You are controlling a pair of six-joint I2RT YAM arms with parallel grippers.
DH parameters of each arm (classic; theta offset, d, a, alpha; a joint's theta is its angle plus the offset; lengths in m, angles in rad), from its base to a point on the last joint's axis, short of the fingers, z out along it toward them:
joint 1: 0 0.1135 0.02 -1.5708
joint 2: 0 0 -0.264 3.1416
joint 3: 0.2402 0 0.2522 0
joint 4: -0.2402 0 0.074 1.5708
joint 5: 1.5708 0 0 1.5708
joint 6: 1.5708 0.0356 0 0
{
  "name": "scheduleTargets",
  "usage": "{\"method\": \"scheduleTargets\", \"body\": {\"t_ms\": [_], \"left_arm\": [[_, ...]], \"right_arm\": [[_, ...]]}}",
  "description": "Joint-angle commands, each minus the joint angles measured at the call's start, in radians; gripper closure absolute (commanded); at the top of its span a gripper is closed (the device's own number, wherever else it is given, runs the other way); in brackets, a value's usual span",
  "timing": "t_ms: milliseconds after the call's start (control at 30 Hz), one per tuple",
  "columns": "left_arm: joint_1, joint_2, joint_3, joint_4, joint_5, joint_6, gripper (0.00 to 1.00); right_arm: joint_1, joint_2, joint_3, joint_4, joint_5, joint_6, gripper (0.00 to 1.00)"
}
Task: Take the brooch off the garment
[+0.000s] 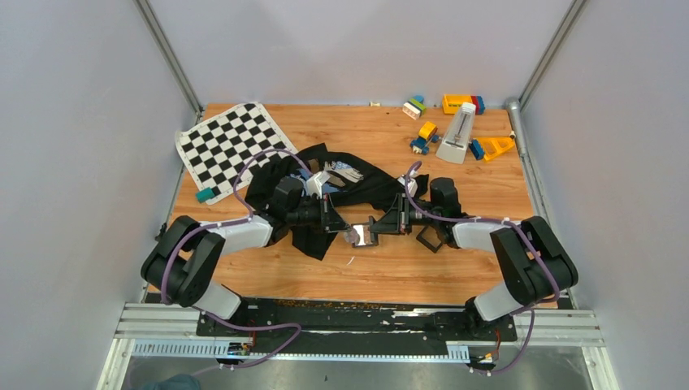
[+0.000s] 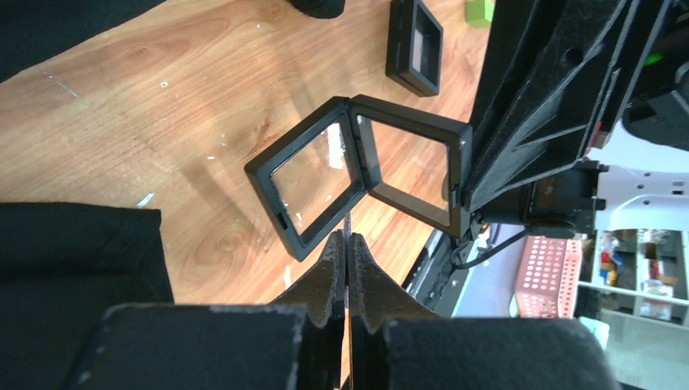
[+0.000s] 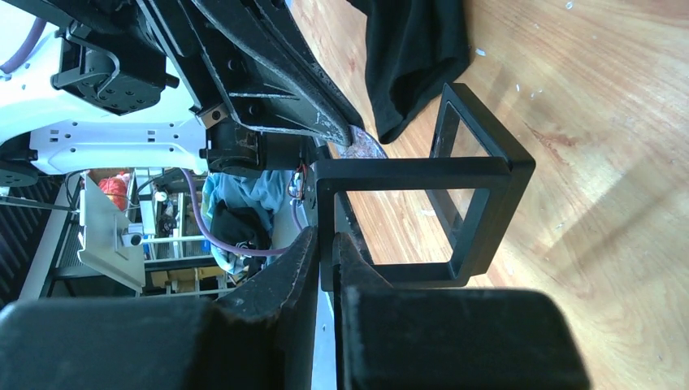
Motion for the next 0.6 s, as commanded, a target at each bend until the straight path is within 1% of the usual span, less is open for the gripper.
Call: {"method": "scheduleTargets", "body": {"t_ms": [0,200,567], "left_arm": [[-0.029,0.04,-0.017,0.231,0.024,-0.09,1.0],[-0.047,0.144,-0.012,0.332,0.016,-0.115,1.0],[-0.062,0.257,0.022,0.354,-0.013,-0.108,1.0]], "right_arm": [[-0.004,0.033,-0.005,0.082,0.001,-0.007,1.0],[-0.003,0.082,-0.011,0.13,-0.012,0.011,1.0],[-0.004,0.107,-0.008,0.135,-0.018,0.008,1.0]]}}
